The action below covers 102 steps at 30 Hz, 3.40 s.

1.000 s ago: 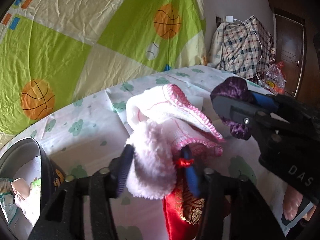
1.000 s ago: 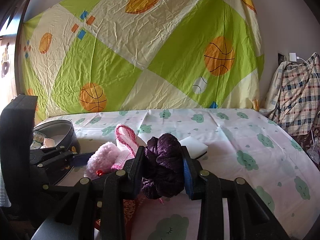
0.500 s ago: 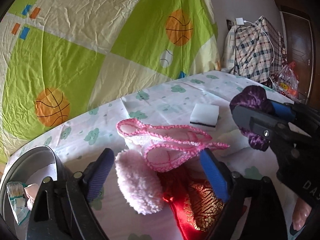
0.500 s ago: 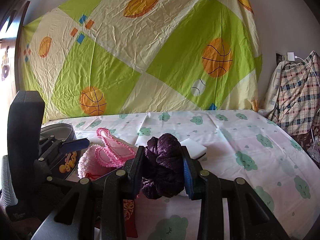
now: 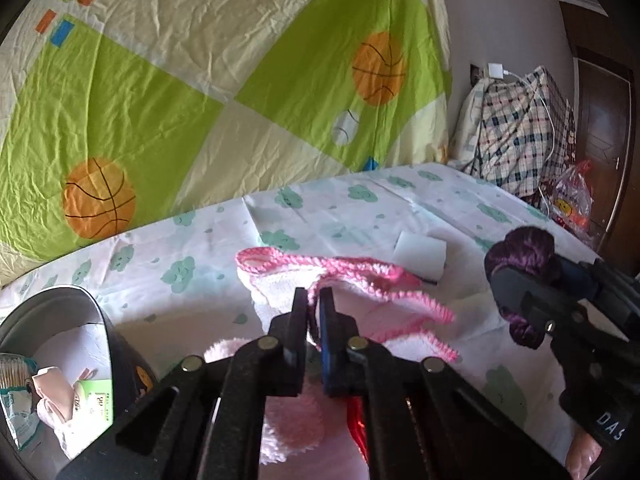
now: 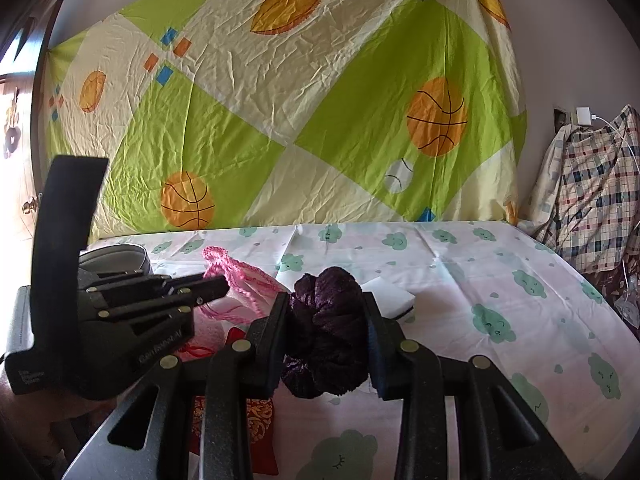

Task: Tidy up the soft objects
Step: 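Grasp the pink-trimmed white cloth with the left gripper, then carry the white cloth toward the tin with the left gripper while the right gripper carries the scrunchie, then lower the cloth and scrunchie into the tin and open both grippers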

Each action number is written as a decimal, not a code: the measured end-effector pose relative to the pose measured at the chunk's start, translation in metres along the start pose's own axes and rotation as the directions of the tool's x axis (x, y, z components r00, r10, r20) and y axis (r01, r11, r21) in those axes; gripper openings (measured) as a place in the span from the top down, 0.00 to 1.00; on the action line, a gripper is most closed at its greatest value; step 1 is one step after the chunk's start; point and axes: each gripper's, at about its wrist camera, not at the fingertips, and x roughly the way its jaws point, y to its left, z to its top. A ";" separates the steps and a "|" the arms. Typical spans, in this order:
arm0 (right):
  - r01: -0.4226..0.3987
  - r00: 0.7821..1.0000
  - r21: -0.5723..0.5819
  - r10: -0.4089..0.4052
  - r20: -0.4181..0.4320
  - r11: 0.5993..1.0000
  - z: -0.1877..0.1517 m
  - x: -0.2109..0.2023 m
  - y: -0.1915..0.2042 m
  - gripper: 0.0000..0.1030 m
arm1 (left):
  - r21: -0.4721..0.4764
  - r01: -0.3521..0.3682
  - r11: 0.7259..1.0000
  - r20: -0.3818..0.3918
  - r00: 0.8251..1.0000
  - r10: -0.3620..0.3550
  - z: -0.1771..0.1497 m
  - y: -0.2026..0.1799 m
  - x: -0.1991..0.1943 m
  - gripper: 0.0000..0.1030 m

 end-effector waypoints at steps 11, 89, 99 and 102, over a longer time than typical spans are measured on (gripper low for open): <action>-0.001 1.000 -0.003 0.001 0.023 1.000 0.000 -0.004 0.001 0.64 | -0.004 0.005 1.000 0.173 0.985 -0.004 0.024 0.010 -0.044 0.96; -0.445 0.894 -0.279 0.402 -0.197 0.851 0.003 0.054 0.248 0.64 | -0.271 -0.300 0.915 -0.033 0.953 0.302 -0.100 0.203 -0.137 0.85; -0.427 0.902 -0.335 0.372 -0.219 0.840 -0.012 0.050 0.262 0.34 | -0.267 -0.353 0.897 -0.060 0.935 0.350 -0.110 0.208 -0.141 0.37; -0.421 0.906 -0.311 0.377 -0.192 0.852 -0.009 0.042 0.246 0.26 | -0.266 -0.356 0.896 -0.044 0.933 0.358 -0.112 0.206 -0.146 0.29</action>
